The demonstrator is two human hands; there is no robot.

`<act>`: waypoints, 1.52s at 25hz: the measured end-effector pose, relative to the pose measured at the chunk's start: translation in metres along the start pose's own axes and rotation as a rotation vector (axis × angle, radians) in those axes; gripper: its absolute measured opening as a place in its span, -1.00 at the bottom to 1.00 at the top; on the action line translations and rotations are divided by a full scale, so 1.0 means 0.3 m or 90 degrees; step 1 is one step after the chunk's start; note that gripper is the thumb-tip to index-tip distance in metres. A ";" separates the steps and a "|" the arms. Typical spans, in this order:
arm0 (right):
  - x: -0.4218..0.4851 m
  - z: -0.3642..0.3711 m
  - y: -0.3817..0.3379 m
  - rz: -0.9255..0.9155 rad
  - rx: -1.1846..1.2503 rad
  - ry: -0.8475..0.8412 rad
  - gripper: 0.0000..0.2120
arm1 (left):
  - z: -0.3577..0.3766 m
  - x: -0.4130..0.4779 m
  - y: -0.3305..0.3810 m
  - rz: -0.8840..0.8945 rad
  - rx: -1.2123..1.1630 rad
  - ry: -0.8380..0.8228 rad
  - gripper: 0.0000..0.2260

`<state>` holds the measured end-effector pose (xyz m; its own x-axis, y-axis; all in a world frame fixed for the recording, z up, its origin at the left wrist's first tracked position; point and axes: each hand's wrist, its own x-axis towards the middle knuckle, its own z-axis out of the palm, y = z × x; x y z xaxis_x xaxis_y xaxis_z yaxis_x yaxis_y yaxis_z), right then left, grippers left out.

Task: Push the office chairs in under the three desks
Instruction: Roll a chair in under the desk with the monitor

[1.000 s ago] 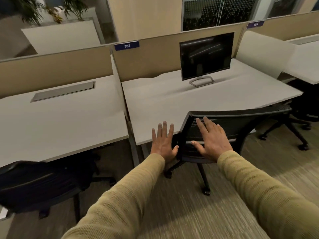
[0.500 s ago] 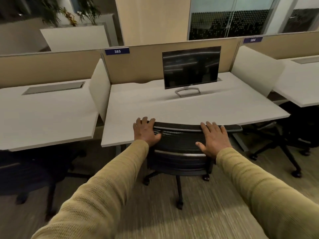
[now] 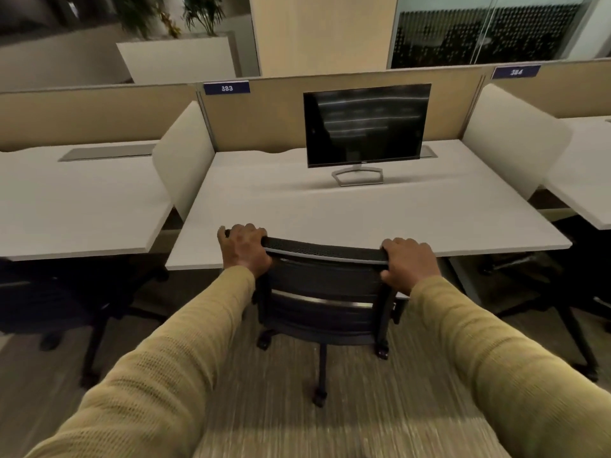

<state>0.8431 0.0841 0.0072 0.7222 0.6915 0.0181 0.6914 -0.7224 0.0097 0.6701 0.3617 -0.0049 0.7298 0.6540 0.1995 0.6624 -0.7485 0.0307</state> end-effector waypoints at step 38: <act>0.112 0.018 0.729 -0.175 -0.011 0.048 -0.65 | -0.009 -0.152 0.697 -0.157 0.020 0.000 -0.67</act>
<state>1.0187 -0.0507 0.0045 0.5035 0.8597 0.0868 0.8603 -0.5081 0.0421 0.7748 0.1749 -0.0048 0.5448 0.8167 0.1903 0.8257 -0.5621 0.0484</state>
